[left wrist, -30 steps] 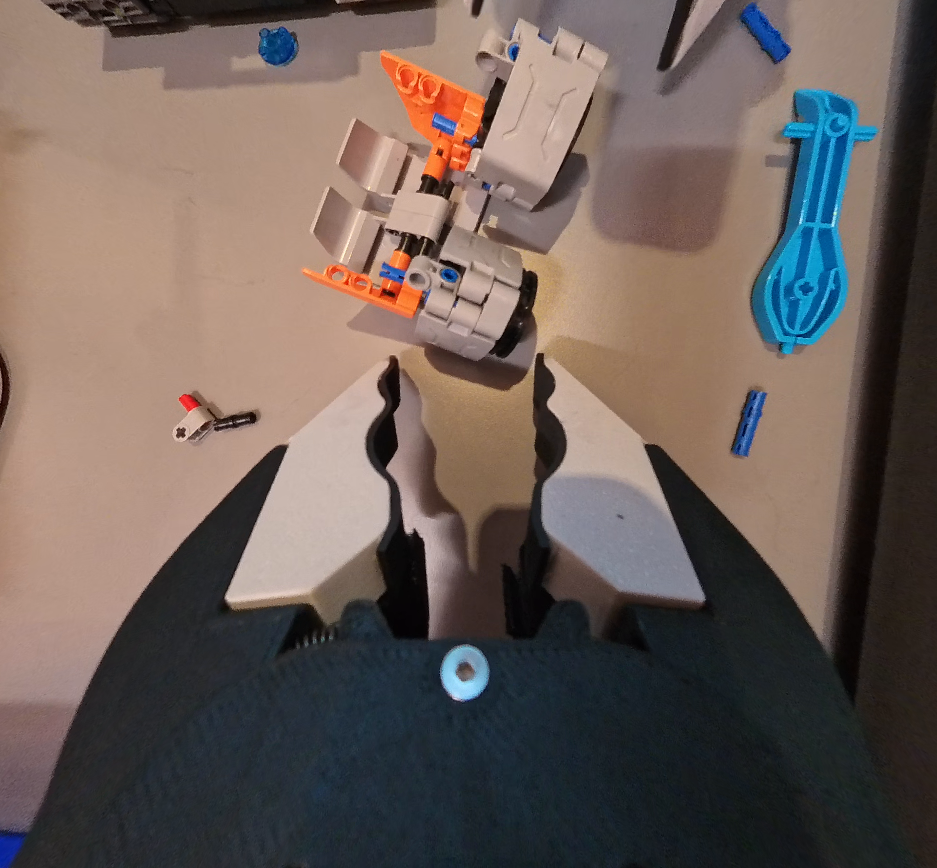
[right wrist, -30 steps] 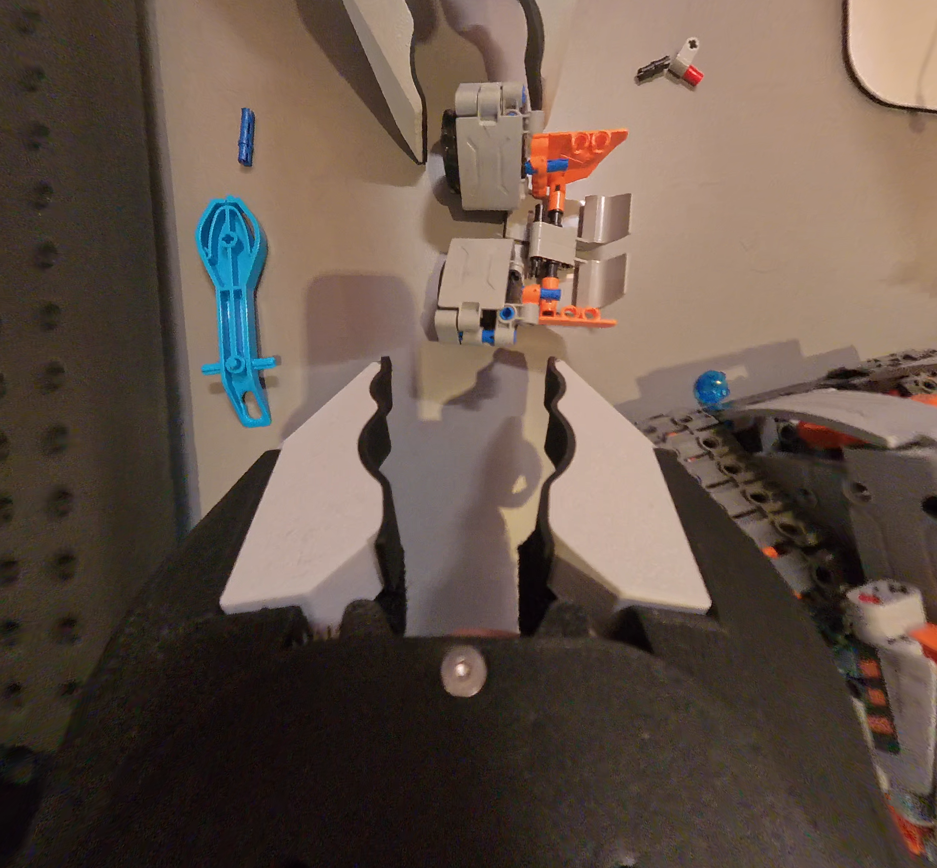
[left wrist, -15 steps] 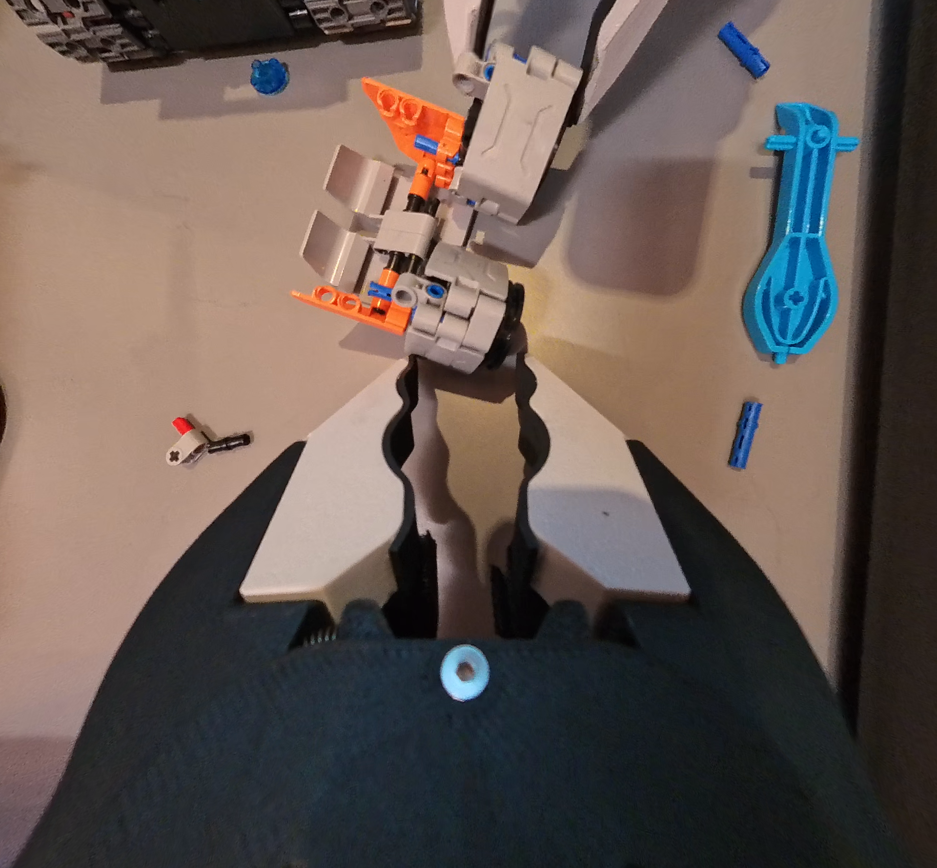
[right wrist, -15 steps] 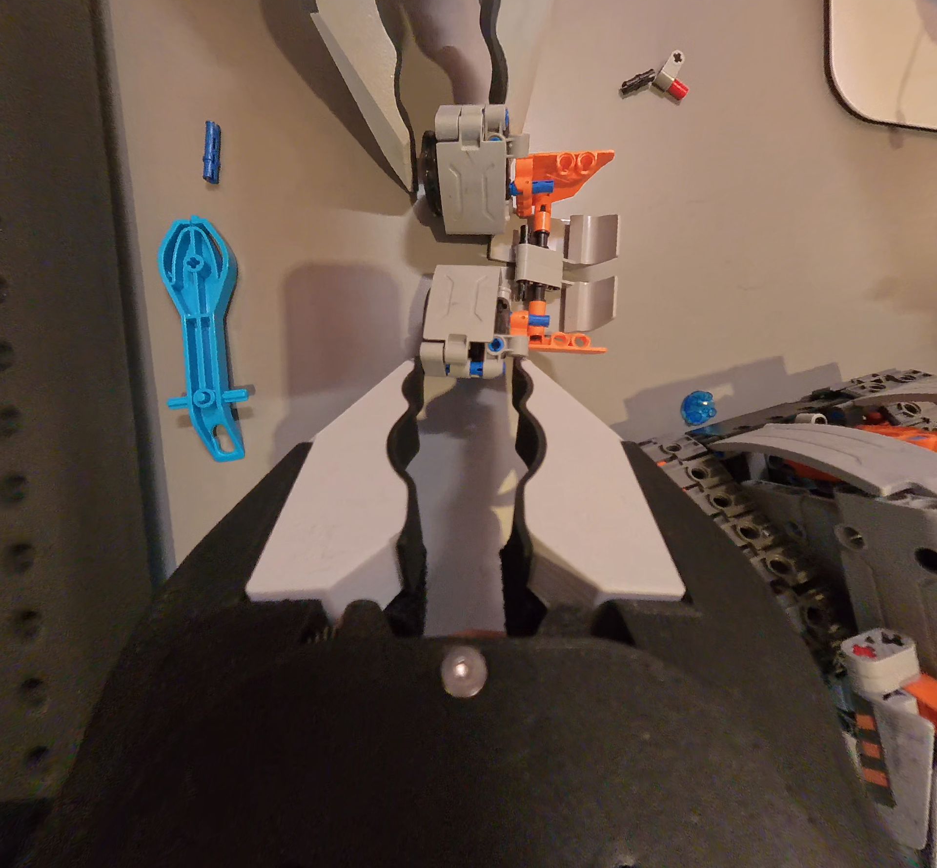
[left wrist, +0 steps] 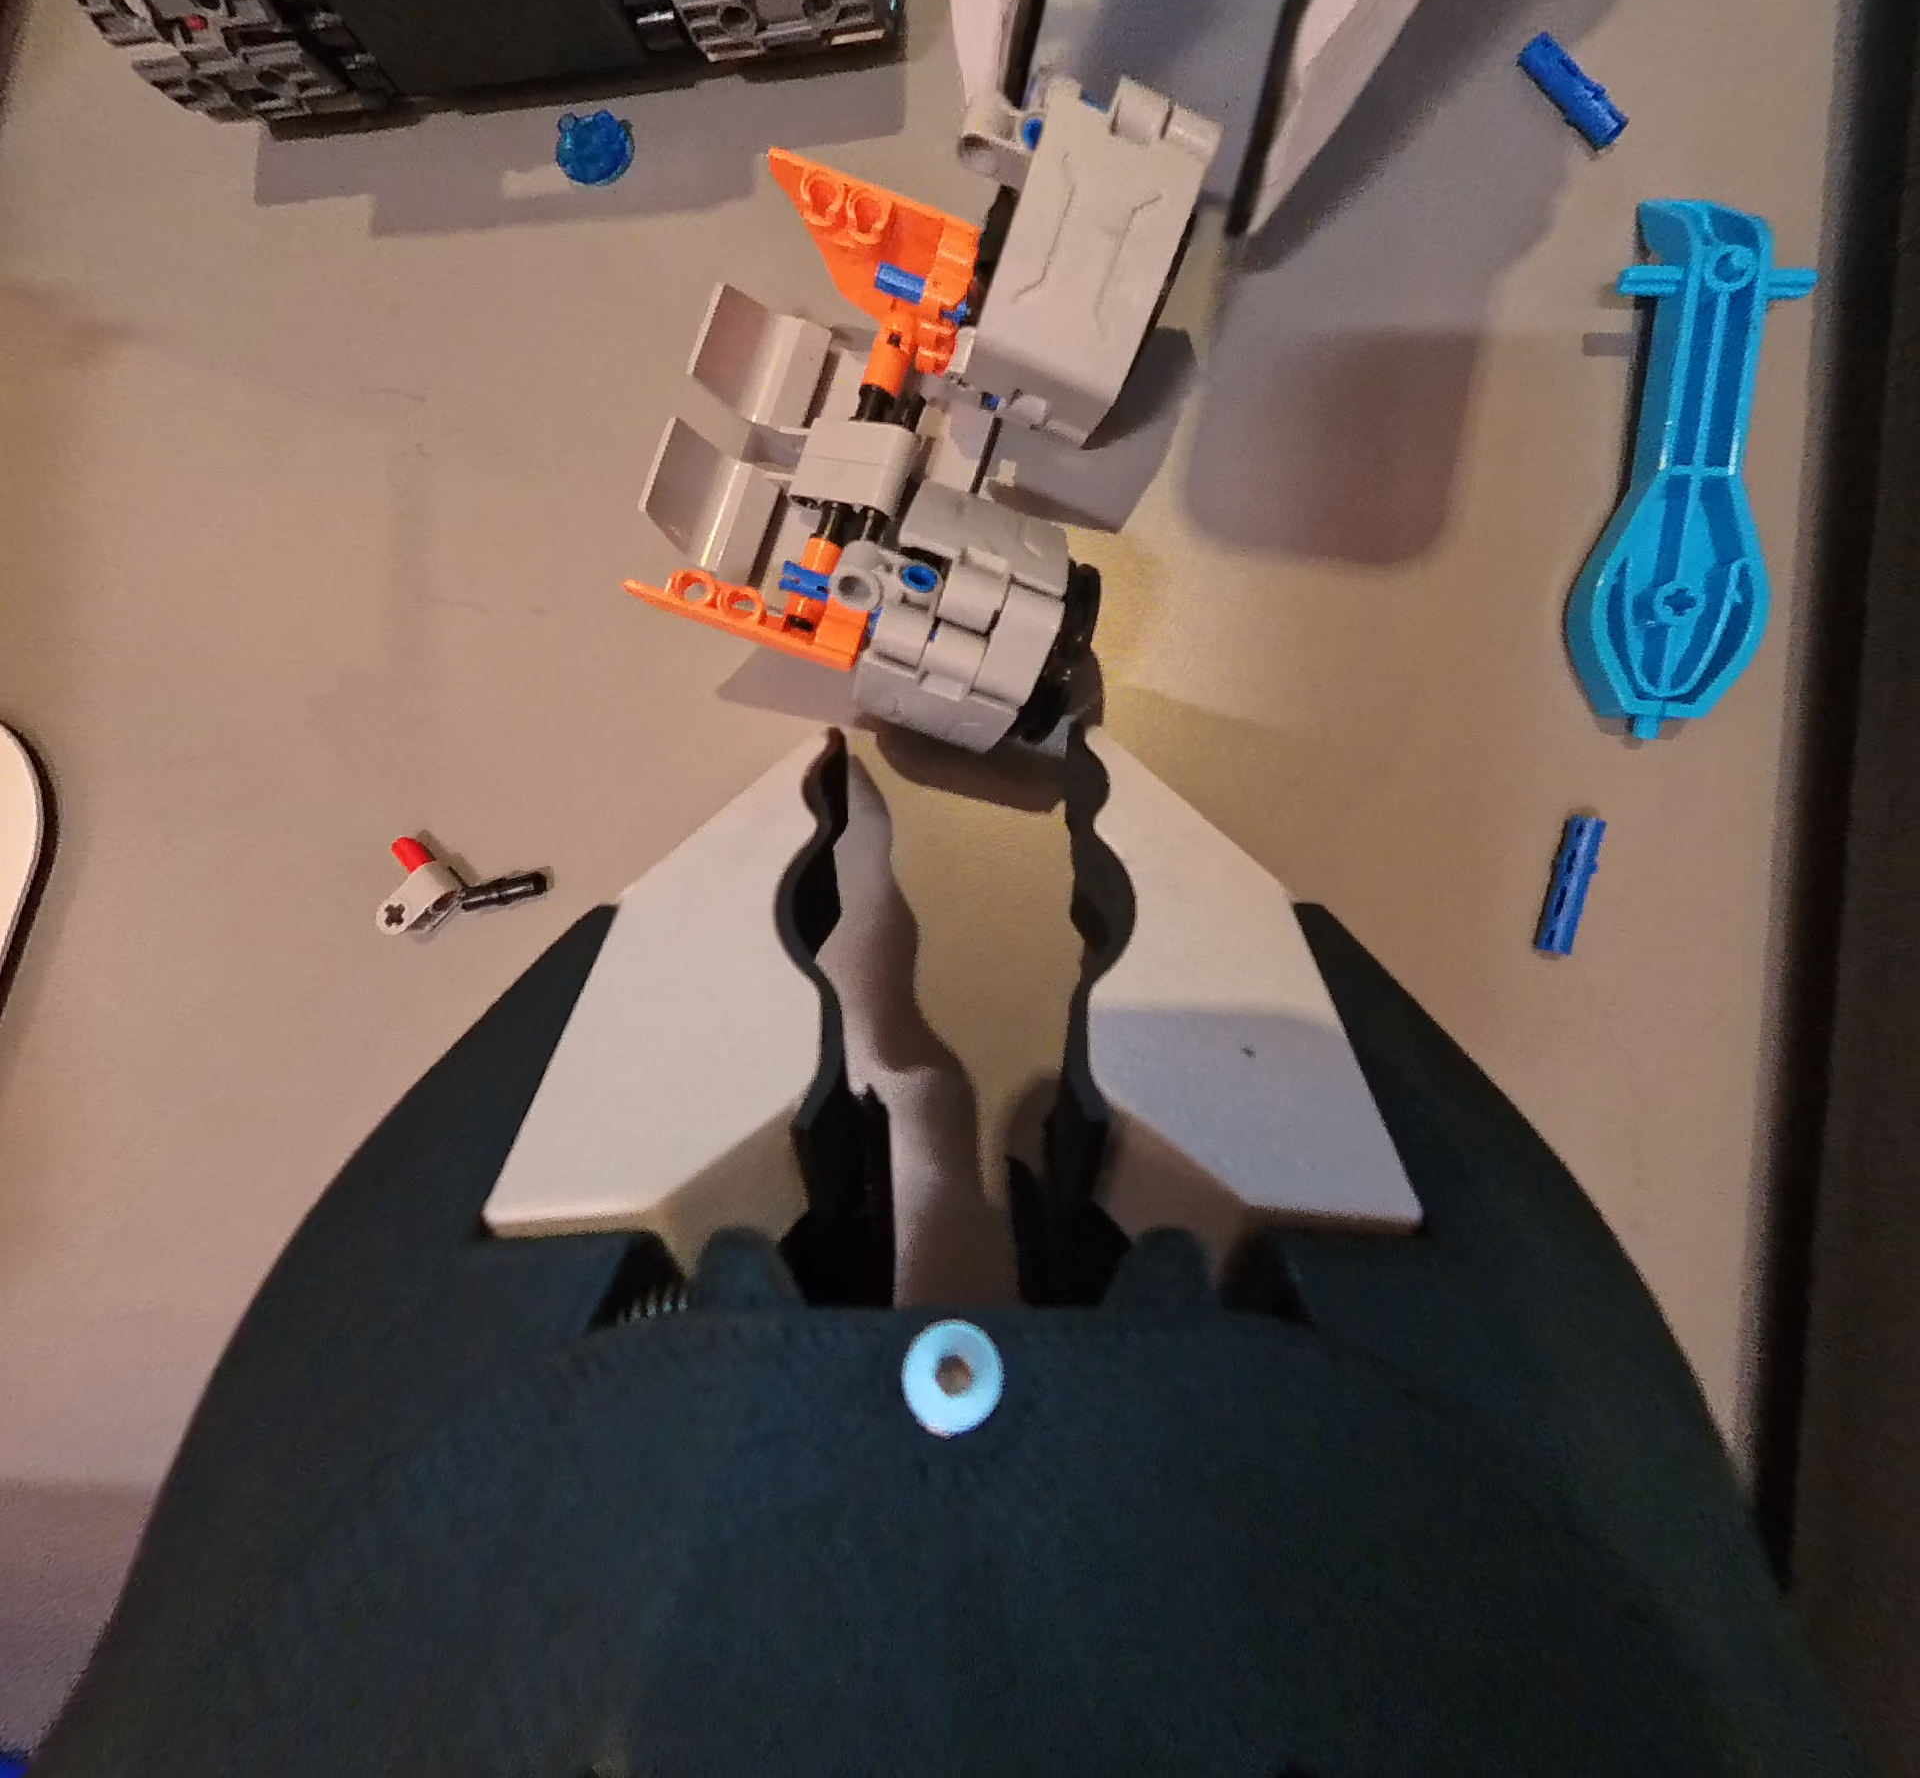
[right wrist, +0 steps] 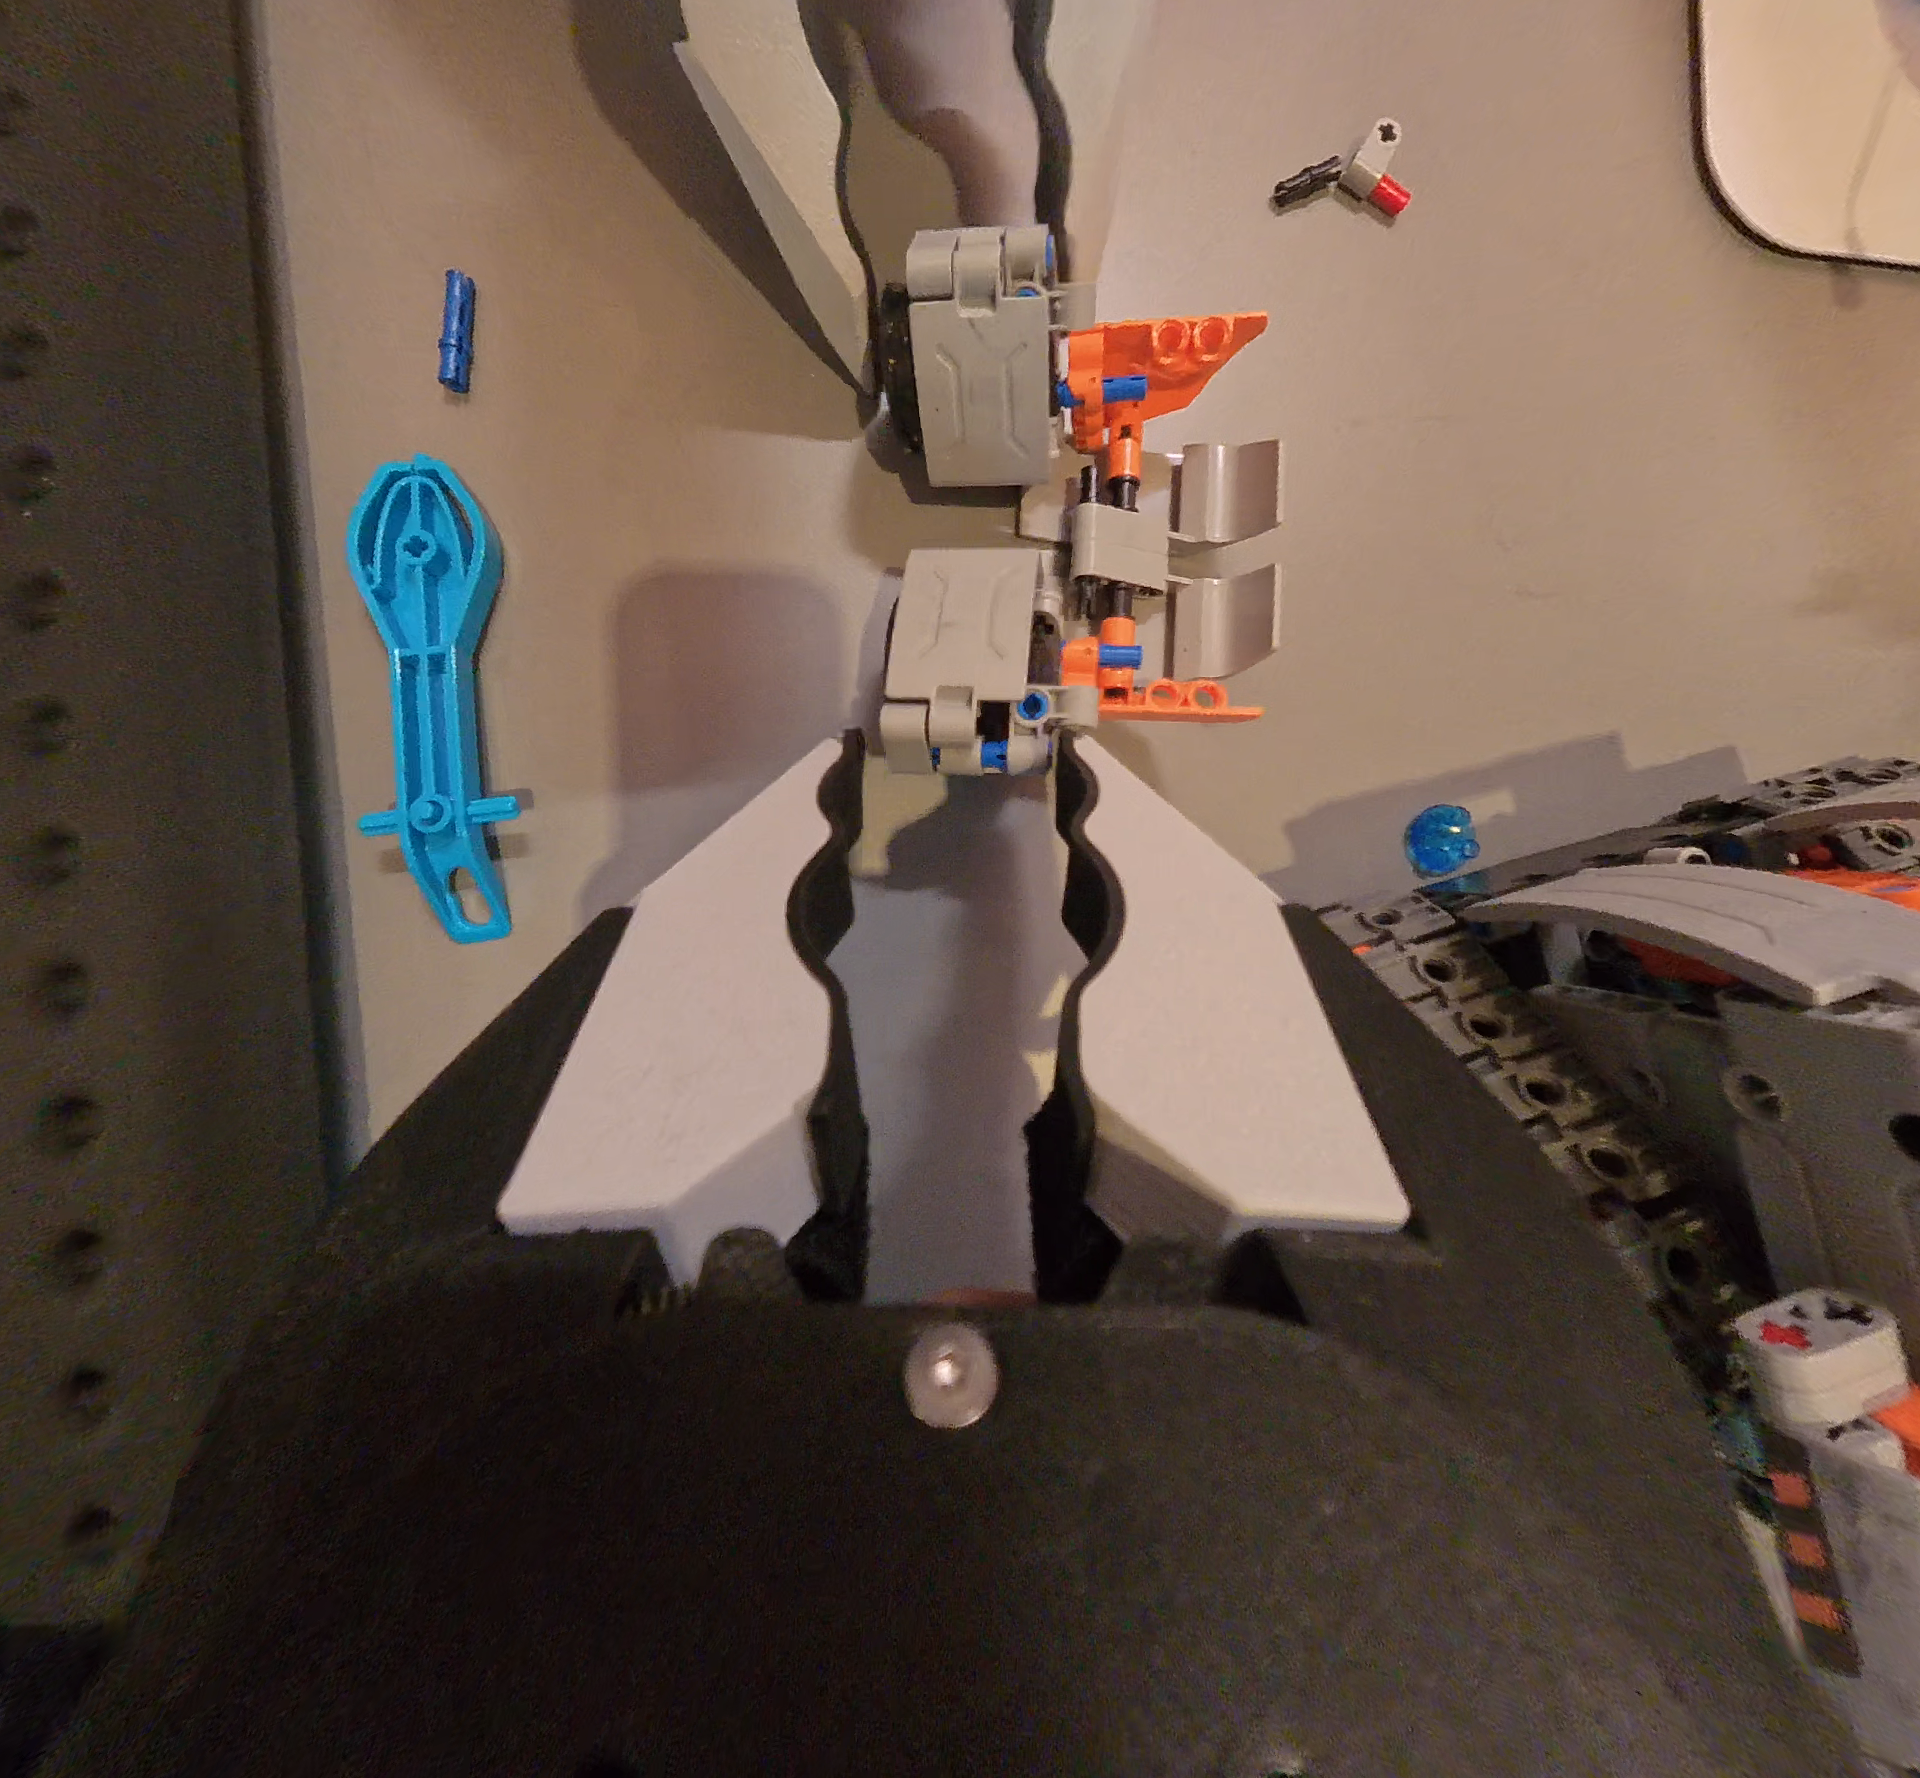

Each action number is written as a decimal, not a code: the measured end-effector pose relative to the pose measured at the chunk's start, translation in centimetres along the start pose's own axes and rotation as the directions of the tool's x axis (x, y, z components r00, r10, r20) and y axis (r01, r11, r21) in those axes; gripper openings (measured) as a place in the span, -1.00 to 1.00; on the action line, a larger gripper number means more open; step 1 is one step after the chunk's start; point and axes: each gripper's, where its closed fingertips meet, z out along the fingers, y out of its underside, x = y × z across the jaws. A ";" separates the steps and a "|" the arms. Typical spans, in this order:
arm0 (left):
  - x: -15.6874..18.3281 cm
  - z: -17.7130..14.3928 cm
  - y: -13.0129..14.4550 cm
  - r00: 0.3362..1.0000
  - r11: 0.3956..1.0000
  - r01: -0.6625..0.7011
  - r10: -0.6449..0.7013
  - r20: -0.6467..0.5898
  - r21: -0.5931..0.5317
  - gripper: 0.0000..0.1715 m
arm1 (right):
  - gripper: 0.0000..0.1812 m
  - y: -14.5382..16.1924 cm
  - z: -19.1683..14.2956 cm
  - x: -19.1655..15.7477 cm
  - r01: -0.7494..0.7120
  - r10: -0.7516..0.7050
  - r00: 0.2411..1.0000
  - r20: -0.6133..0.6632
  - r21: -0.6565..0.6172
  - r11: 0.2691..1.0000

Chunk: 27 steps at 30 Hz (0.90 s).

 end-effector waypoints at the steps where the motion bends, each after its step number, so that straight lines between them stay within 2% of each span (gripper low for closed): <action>1: -0.1 0.0 0.1 1.000 1.000 -0.001 0.001 0.002 -0.001 -0.53 | -0.56 0.1 0.0 -0.1 -0.003 0.003 1.000 0.004 -0.001 1.000; 4: -0.1 0.0 0.0 1.000 1.000 0.003 -0.003 0.000 0.003 -0.50 | -0.44 -0.2 0.1 -0.2 -0.005 0.005 1.000 0.010 0.005 1.000; 6: -0.1 0.1 -0.1 1.000 1.000 0.002 -0.002 0.001 0.009 -0.52 | -0.44 -0.1 0.4 -0.1 -0.002 0.002 1.000 -0.001 -0.010 1.000; 9: 0.0 0.3 -0.3 1.000 1.000 0.001 -0.001 0.000 0.021 -0.59 | -0.60 -0.1 0.8 0.6 -0.002 0.001 0.999 -0.033 -0.022 1.000; 15: -0.3 0.3 -0.3 0.999 0.999 0.037 -0.037 -0.015 0.038 -0.60 | -0.67 -0.7 0.7 1.1 -0.052 0.053 0.998 -0.020 0.030 0.998; 21: -0.5 -0.7 -1.5 0.979 0.978 0.173 -0.157 -0.131 0.119 -0.60 | -0.67 -1.9 -0.3 1.3 -0.186 0.177 0.982 0.071 0.140 0.973; 27: -1.5 -2.2 -3.0 0.936 0.922 0.315 -0.261 -0.238 0.224 -0.61 | -0.67 -2.9 -1.4 2.1 -0.395 0.343 0.911 0.228 0.250 0.884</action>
